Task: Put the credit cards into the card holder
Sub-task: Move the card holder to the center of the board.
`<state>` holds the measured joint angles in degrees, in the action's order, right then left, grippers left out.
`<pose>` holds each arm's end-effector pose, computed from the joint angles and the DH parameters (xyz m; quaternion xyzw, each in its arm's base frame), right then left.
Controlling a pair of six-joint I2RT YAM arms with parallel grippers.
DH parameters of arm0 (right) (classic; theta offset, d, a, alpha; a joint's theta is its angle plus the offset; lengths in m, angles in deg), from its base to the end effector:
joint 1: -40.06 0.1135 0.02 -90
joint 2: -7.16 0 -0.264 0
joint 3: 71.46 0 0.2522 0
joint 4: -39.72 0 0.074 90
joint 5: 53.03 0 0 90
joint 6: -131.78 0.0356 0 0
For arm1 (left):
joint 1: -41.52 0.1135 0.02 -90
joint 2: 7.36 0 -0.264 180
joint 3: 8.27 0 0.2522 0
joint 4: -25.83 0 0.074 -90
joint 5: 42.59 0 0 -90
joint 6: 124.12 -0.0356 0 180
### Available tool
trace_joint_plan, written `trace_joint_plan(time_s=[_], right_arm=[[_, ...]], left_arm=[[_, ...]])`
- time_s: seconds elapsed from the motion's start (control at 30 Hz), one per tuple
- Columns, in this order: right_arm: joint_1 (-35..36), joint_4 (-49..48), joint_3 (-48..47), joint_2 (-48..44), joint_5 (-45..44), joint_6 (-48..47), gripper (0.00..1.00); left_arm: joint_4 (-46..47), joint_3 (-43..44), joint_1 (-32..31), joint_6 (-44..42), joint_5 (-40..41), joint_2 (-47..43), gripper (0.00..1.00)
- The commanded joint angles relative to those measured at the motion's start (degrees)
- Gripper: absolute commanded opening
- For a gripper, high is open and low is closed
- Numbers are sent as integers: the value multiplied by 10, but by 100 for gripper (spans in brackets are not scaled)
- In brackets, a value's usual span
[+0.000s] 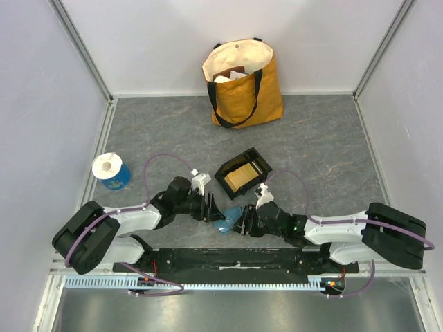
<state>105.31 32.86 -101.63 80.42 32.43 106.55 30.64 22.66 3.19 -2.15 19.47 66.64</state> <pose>0.0932 0.1954 0.1293 0.0142 0.8913 0.3946 0.2229 0.1577 -0.1460 0.1297 0.1536 0.8660 -0.4214 0.2212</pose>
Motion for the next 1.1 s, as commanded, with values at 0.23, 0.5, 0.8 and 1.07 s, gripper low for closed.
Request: trace_joint_plan(time_s=[0.23, 0.5, 0.8, 1.07], right_arm=[[-15, 160, -6, -116, -57, -49, 76], [-16, 142, -4, -120, -47, -12, 79], [-16, 55, 1, -28, -33, 25, 71], [-16, 23, 17, -10, -46, 39, 66]], left_arm=[[-20, 4, -8, 27, -11, 31, 73], [-19, 29, -8, 14, -12, 54, 74], [17, 26, -9, 8, -84, 138, 63], [48, 15, -8, 29, -107, 138, 27]])
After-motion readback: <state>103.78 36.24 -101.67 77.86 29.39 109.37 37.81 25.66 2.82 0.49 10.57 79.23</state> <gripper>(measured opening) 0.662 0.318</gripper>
